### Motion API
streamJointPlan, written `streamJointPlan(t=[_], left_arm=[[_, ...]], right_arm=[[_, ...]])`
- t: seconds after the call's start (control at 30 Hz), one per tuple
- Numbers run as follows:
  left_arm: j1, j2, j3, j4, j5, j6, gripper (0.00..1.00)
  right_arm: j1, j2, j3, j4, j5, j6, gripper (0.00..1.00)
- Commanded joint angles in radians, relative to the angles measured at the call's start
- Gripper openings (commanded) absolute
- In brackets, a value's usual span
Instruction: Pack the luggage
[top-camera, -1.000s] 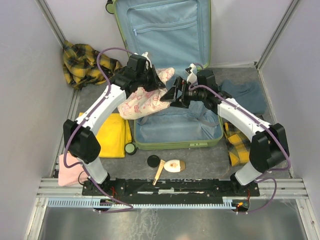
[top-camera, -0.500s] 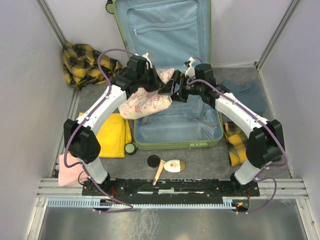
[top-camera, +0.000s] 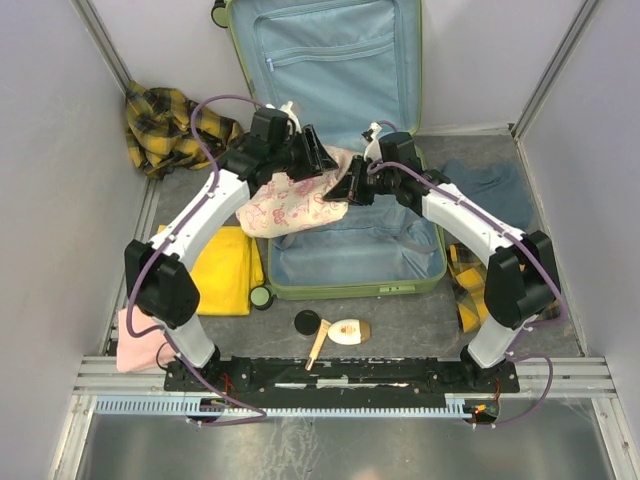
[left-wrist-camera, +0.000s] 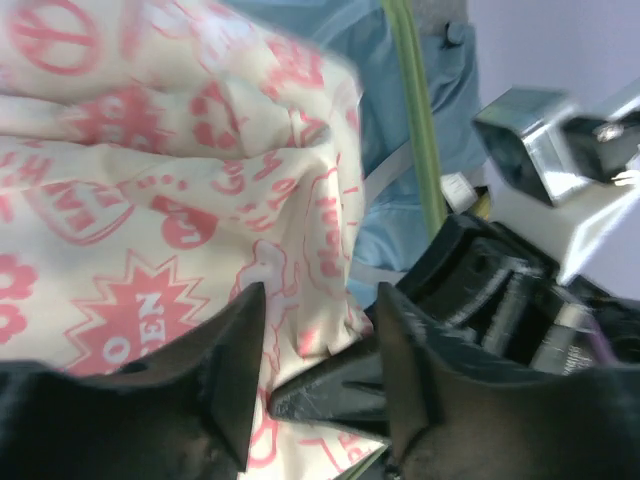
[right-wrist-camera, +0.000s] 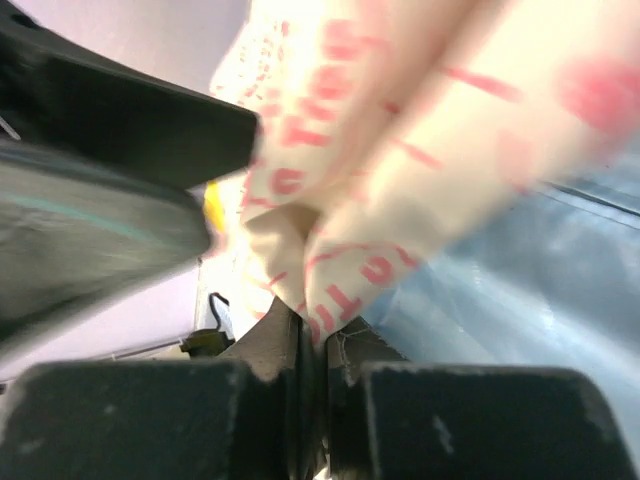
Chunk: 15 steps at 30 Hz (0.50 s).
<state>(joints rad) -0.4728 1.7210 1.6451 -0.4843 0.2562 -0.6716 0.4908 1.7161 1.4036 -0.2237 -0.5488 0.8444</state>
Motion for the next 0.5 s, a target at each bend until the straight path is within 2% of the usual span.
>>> streamJointPlan(t=[0.0,0.07,0.17,0.37,0.47], left_arm=[[0.100,-0.102,-0.012,0.065,0.008,0.040,0.67],[0.164,-0.119,-0.030,0.052,0.034,0.077,0.75],[0.231,-0.150,-0.058,0.029,0.063,0.147,0.79],[0.252,-0.237,-0.148,0.051,0.050,0.267,0.91],[0.256,-0.247,-0.167,0.051,0.056,0.291,0.94]], right_arm=[[-0.045,-0.021,-0.004,-0.037,0.013,-0.068,0.02],[-0.065,-0.017,-0.005,-0.064,-0.007,-0.103,0.02],[-0.096,-0.008,-0.012,-0.107,-0.040,-0.177,0.02],[-0.164,0.030,-0.049,-0.080,-0.065,-0.296,0.02],[-0.192,0.077,-0.004,-0.162,-0.089,-0.400,0.02]])
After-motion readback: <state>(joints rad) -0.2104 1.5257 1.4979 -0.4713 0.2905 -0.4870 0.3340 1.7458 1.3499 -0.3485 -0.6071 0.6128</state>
